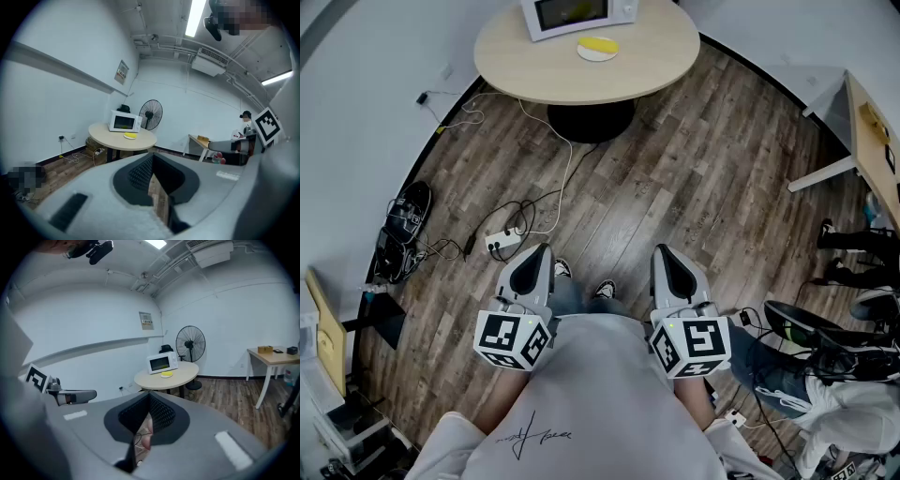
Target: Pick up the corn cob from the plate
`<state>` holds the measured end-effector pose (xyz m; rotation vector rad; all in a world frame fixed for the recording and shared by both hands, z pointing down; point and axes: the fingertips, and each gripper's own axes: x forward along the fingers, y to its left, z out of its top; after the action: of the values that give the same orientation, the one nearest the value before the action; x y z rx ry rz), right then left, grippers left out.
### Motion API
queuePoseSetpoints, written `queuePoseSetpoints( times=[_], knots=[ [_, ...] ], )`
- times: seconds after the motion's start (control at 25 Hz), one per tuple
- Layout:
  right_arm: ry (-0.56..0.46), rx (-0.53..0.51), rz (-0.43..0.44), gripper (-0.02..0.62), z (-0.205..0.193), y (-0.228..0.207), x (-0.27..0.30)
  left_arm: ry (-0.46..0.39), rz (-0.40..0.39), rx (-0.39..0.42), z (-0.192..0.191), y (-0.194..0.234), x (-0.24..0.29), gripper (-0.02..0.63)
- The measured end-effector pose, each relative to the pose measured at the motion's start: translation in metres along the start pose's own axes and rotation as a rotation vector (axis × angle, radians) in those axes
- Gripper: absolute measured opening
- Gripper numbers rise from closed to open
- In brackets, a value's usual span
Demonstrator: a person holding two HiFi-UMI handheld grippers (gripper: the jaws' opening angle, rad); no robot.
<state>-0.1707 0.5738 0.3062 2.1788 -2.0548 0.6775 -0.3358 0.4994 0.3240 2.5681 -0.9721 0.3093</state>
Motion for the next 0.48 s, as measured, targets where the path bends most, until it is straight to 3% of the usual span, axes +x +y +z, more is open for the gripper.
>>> queuePoseSetpoints(
  times=[0.36, 0.48],
  knots=[
    [0.016, 0.013, 0.029, 0.012, -0.004, -0.005, 0.012, 0.008, -0.025, 0.019, 0.006, -0.006, 0.014, -0.009],
    [-0.009, 0.081, 0.046, 0.012, 0.001, -0.006, 0.015, 0.011, -0.028, 0.021, 0.009, -0.004, 0.019, -0.009]
  ],
)
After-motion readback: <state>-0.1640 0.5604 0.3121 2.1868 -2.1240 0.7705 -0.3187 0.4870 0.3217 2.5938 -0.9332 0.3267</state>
